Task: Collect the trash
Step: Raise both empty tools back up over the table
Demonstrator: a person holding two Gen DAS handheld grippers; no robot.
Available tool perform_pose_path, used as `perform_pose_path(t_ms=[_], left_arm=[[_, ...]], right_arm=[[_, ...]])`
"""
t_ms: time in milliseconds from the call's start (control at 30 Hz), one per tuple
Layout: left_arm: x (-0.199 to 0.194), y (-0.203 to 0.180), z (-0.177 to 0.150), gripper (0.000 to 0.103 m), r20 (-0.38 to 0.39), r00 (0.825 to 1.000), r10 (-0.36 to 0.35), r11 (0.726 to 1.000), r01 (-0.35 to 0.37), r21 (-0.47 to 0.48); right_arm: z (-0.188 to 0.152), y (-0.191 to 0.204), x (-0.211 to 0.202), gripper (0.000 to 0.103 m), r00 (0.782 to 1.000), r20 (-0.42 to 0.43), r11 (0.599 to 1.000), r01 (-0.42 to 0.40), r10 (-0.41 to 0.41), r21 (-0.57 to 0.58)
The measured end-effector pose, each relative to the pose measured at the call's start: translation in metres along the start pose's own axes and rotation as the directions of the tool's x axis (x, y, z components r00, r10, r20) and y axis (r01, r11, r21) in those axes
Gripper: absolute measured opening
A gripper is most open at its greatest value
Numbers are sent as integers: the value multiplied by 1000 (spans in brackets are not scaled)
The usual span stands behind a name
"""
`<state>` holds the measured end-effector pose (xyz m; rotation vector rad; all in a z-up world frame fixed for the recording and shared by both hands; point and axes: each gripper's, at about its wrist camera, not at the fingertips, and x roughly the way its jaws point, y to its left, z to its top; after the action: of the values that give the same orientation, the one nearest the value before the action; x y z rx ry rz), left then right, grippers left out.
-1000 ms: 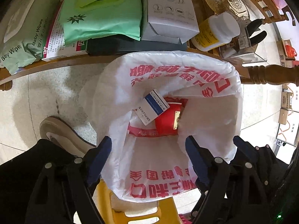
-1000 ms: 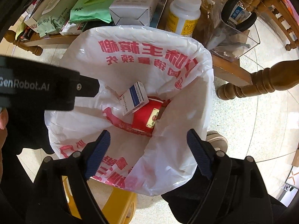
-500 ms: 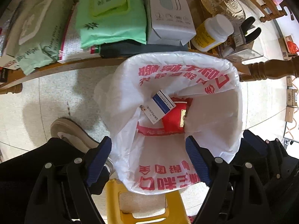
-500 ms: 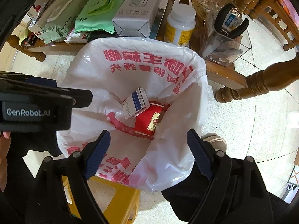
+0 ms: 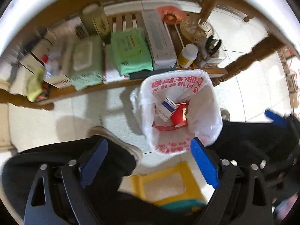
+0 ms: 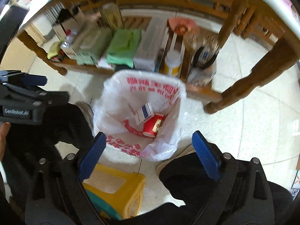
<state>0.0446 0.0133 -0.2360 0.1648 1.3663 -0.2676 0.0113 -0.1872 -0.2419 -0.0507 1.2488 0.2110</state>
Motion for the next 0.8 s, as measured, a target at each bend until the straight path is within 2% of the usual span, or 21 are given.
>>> perform_pose_path(t_ms=[233,333,433,500,600,700,800], left_arm=[[-112,13,9,92,98,995,-17,1000,15,23],[-155,16,24,93,144,989,39,997,-47,55],[-191,21,41,93,147,988,41,996,-53,76],[-214,23,50,93,186,980,69,990,-90,105],[-246,23,71,94,253,960,116,964,-170,203],[-263,26,87,94,300,943,147,932,-234,278],[-268,33,110,94,290,946,146,890,-253,379]], right_arm=[[28,-5,-84,92,992,121,999,-27,31,-36],[45,-8,-119,92,986,168,997,-9,22,-78],[63,-12,-150,93,980,199,995,3,18,-101],[75,-16,-170,97,976,216,993,6,21,-120],[89,-16,-190,97,975,223,990,18,13,-138],[109,-19,-209,97,975,215,988,-16,49,-155],[126,-19,-222,97,977,196,987,-54,83,-150]])
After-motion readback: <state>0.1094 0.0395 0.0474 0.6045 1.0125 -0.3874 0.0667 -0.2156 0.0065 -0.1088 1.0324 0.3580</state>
